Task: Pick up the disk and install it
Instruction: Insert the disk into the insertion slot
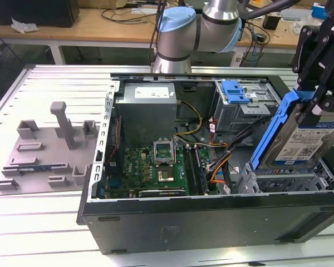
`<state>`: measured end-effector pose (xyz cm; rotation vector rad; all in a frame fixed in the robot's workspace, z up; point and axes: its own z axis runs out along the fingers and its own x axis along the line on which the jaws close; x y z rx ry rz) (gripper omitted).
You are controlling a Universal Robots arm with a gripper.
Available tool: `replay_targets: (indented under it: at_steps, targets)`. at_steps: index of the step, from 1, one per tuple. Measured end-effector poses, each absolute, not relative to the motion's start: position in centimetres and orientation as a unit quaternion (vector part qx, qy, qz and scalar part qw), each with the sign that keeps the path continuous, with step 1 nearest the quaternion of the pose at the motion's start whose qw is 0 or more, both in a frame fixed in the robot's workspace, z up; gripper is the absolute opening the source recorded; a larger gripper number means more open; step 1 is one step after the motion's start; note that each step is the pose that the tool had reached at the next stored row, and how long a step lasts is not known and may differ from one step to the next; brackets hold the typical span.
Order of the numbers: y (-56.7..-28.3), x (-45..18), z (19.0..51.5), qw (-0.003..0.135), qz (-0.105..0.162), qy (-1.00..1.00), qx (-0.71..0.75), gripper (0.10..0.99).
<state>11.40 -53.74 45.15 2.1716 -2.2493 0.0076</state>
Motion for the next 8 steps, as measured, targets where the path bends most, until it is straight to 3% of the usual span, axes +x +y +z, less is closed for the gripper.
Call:
replay_targets:
  at_steps: [8]
  targets:
    - [-53.7, 11.4, 43.7, 0.008, 0.003, -0.721, 0.693, 0.369]
